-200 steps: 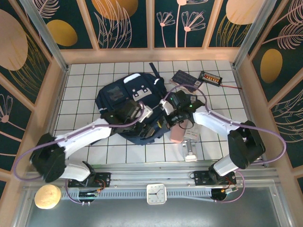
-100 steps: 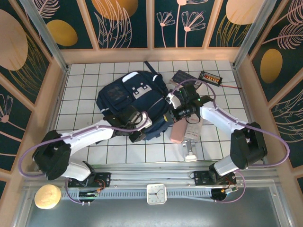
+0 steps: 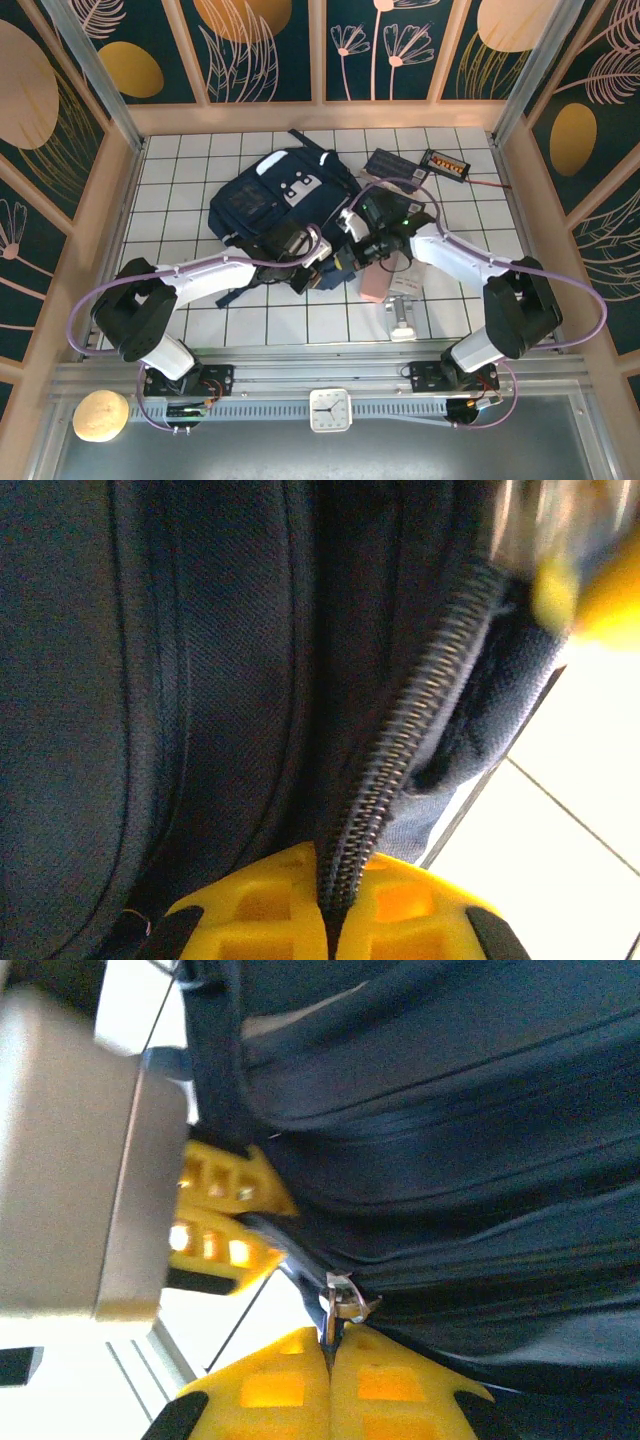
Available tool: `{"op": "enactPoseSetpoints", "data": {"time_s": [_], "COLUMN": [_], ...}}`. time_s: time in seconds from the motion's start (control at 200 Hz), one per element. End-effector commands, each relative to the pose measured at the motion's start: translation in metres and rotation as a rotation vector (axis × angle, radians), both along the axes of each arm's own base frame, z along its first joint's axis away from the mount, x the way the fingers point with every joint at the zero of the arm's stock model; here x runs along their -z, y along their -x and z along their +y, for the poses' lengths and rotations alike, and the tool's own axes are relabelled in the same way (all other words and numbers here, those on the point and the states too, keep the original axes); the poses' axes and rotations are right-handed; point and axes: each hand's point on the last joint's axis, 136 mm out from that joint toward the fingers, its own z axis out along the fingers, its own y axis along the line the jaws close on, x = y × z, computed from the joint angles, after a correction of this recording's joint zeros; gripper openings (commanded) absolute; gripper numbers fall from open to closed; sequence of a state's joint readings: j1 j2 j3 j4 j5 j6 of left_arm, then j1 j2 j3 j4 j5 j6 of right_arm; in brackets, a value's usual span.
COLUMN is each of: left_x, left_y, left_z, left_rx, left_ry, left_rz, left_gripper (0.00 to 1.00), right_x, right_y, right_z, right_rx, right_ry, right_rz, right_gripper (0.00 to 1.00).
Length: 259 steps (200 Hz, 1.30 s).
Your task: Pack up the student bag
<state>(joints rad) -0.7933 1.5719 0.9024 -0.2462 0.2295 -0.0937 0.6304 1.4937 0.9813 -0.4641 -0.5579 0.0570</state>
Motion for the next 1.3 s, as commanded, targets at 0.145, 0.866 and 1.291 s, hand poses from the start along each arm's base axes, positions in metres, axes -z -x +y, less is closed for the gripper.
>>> {"op": "enactPoseSetpoints", "data": {"time_s": [0.145, 0.866, 1.291], "left_x": [-0.054, -0.016, 0.018], "left_y": [-0.021, -0.032, -0.077], "left_z": [-0.036, 0.173, 0.168], "left_rx": [-0.105, -1.199, -1.23], "left_ry": [0.234, 0.517, 0.679], "left_rz": [-0.013, 0.469, 0.492], "left_gripper": [0.04, 0.73, 0.57], "right_x": [0.007, 0.004, 0.022], "right_y": [0.008, -0.007, 0.003], "right_z": [0.011, -0.008, -0.01], "right_rx": [0.058, 0.096, 0.086], "right_ry": [-0.03, -0.026, 0.047], "right_rz": [0.007, -0.011, 0.055], "right_gripper": [0.0, 0.0, 0.0]}}
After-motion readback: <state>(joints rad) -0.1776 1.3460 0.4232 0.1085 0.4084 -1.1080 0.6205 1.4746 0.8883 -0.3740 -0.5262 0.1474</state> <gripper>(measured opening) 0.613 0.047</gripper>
